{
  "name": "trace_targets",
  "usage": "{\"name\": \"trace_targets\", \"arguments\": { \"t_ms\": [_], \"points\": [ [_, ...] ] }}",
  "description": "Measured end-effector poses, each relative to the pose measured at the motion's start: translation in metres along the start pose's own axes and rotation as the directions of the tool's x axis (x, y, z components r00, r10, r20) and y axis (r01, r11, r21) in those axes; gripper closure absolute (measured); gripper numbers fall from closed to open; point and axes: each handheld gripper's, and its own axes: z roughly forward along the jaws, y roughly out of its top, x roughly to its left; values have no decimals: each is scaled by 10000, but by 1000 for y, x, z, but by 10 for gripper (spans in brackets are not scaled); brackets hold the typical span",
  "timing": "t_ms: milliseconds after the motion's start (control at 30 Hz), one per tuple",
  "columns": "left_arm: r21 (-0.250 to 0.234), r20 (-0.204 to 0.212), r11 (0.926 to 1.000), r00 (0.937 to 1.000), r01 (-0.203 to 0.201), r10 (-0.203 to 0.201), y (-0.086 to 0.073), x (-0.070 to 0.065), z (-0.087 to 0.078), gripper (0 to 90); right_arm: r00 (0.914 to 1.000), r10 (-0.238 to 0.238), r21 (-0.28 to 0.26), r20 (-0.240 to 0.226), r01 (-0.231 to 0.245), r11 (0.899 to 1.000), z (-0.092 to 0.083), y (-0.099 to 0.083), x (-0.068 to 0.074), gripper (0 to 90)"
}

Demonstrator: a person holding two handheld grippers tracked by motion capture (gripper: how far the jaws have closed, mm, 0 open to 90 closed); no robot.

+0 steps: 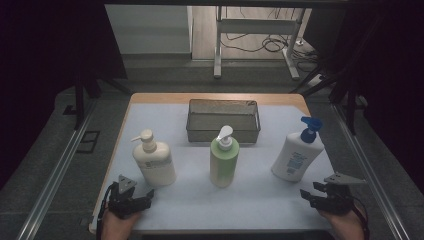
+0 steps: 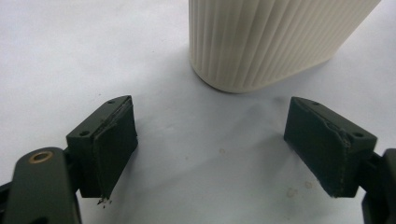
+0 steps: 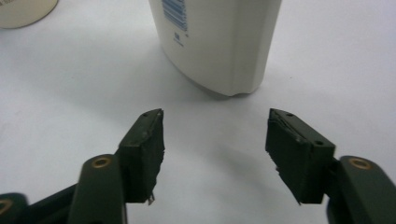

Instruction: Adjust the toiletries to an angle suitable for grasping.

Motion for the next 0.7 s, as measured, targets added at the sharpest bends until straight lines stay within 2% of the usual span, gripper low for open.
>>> {"name": "trace_targets", "arguments": {
  "t_ms": [33, 67, 100, 200, 233, 400, 433, 533, 567, 700],
  "points": [
    [1, 0, 10000, 10000, 3, -3, 0, 0, 0, 167, 10000, 41, 41, -67, -41, 10000, -1, 2, -2, 456],
    [1, 0, 10000, 10000, 3, -3, 0, 0, 0, 167, 10000, 41, 41, -67, -41, 10000, -1, 2, -2, 456],
    [0, 1, 10000, 10000, 3, -3, 0, 0, 0, 167, 10000, -43, 3, -46, 43, 10000, -2, 5, -4, 512],
    [-1, -2, 10000, 10000, 3, -3, 0, 0, 0, 167, 10000, -80, -16, 8, 81, 10000, -3, 8, -5, 542],
    [3, 0, 10000, 10000, 6, -6, 0, 0, 0, 167, 9997, -228, -142, 72, 229, 9996, -5, 11, -7, 578],
    [4, -4, 10000, 10000, 2, -2, 0, 0, 0, 167, 9994, -255, -217, 246, 260, 9994, -4, 19, -13, 592],
    [6, -2, 10000, 10000, 5, -5, 0, 0, 0, 167, 9982, -307, -95, 520, 312, 9995, -2, 21, -16, 590],
    [6, 0, 10000, 10000, 7, -7, 0, 0, 0, 167, 9986, -44, -153, 522, 52, 9999, 1, 23, -21, 590],
    [7, -2, 10000, 10000, 5, -5, 0, 0, 0, 167, 9986, 69, -8, 525, -68, 10000, 5, 24, -26, 606],
    [5, -4, 10000, 10000, 8, -8, 0, 0, 0, 167, 9986, 368, -70, 371, -366, 9993, 12, 27, -35, 671]
  ]
}}
